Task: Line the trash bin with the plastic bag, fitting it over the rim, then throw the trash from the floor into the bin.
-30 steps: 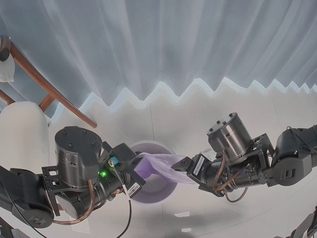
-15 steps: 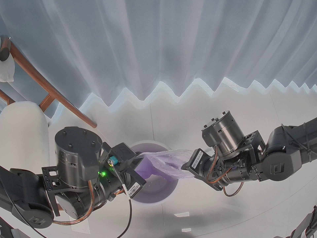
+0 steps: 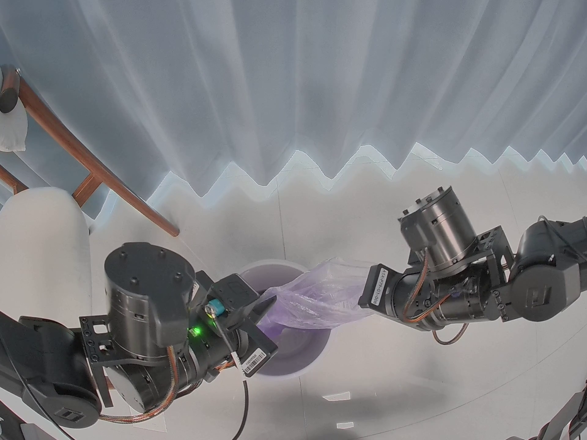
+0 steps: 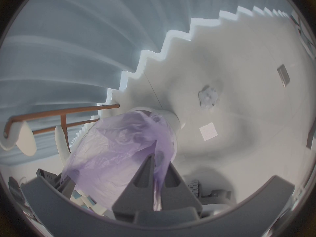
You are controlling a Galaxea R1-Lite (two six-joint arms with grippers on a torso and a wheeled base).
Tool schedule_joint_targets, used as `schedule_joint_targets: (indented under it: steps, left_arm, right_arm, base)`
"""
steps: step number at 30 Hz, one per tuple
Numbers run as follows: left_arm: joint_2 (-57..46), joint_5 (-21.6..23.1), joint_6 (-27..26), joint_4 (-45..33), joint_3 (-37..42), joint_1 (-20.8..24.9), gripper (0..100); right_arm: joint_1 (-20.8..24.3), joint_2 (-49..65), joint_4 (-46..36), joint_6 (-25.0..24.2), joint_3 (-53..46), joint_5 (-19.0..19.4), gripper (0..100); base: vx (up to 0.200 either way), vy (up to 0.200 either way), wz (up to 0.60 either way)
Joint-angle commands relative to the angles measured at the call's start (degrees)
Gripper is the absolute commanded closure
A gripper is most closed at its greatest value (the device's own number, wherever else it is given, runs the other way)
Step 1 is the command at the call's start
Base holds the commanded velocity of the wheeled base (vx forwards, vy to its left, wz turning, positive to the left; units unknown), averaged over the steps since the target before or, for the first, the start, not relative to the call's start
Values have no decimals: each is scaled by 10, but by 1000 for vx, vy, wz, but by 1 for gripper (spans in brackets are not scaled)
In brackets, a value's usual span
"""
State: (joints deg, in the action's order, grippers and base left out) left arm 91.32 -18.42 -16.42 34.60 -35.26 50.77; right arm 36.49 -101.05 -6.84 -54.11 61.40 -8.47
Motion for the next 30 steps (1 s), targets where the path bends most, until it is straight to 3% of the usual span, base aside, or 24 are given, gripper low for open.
schedule_joint_targets:
  steps: [1,3,9,13,18,23,30]
  left_arm:
    - [2,9,2,2,-2,5,0]
    - [1,14,7,3,-3,5,0]
    - [-45,18,88,-5,-19,2,0]
    - [-74,16,116,-11,-27,-3,0]
    - [-78,15,136,-12,-21,-36,0]
    - [-84,23,140,-13,-24,-70,0]
    - [-134,81,154,-68,-5,-106,0]
  right_arm:
    - [-31,34,1,62,-7,6,100]
    - [-43,38,5,88,-15,15,100]
    - [-108,96,104,286,-141,115,100]
    - [-142,103,210,406,-233,155,100]
    - [-143,101,284,415,-282,166,100]
    - [-143,106,290,416,-293,166,100]
    - [-143,107,291,416,-292,166,100]
  base:
    - [0,0,0]
    - [0,0,0]
    - [0,0,0]
    - [0,0,0]
    - [0,0,0]
    - [0,0,0]
    - [0,0,0]
